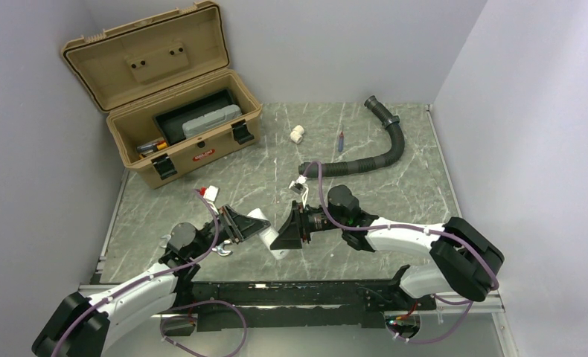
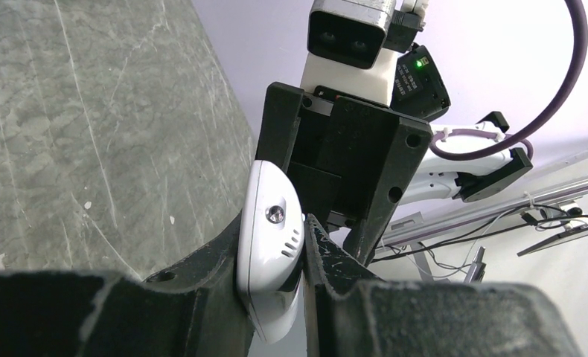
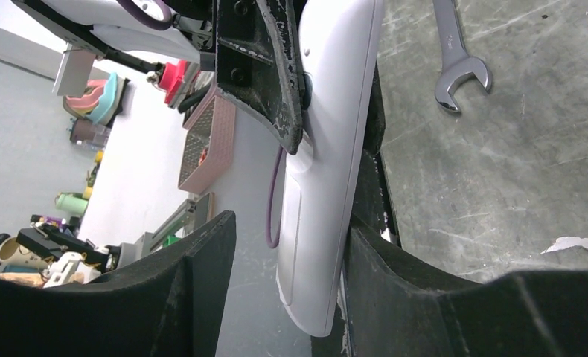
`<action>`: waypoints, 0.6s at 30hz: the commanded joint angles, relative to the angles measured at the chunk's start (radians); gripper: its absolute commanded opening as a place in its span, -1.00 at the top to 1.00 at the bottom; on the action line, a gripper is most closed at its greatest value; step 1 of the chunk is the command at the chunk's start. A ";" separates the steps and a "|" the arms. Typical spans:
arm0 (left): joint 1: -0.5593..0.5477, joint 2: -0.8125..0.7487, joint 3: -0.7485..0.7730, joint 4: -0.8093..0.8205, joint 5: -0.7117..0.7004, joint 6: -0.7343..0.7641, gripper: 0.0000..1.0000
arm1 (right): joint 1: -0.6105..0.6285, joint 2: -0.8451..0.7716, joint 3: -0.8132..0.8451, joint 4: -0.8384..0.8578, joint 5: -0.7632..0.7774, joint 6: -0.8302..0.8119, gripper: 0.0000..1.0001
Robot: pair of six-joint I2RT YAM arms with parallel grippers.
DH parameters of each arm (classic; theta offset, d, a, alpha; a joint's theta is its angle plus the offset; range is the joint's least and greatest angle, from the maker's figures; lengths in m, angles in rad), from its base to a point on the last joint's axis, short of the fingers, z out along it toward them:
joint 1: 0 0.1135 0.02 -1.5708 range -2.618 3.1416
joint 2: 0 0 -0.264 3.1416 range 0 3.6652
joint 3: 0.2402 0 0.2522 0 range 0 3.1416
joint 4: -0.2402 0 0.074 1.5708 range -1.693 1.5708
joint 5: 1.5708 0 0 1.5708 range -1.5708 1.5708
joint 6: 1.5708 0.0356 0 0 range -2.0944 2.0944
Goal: Load the batteries into the remote control
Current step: Load the battery cover into the remote control, then turn over the remote control at the center of the board.
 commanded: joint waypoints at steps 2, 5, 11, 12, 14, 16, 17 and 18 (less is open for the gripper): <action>-0.004 -0.012 0.037 0.036 0.008 -0.003 0.82 | 0.000 0.006 0.009 0.073 -0.005 -0.003 -0.06; -0.003 -0.019 0.037 0.032 0.002 -0.001 0.82 | 0.001 0.020 0.010 0.074 -0.014 0.000 0.04; -0.003 -0.025 0.034 0.034 -0.015 -0.004 0.83 | 0.002 0.046 0.003 0.112 -0.043 0.024 0.15; -0.003 -0.024 0.035 0.035 -0.015 -0.003 0.83 | 0.002 0.048 0.001 0.114 -0.044 0.024 0.16; -0.003 -0.023 0.037 0.034 -0.017 -0.002 0.83 | 0.004 0.046 0.000 0.110 -0.045 0.022 0.19; -0.003 -0.021 0.040 0.032 -0.017 0.001 0.83 | 0.003 0.046 -0.002 0.109 -0.048 0.021 0.26; -0.003 -0.019 0.040 0.033 -0.017 0.001 0.83 | 0.004 0.047 -0.002 0.111 -0.050 0.022 0.34; -0.003 -0.018 0.040 0.033 -0.017 0.000 0.83 | 0.003 0.048 -0.002 0.115 -0.054 0.023 0.42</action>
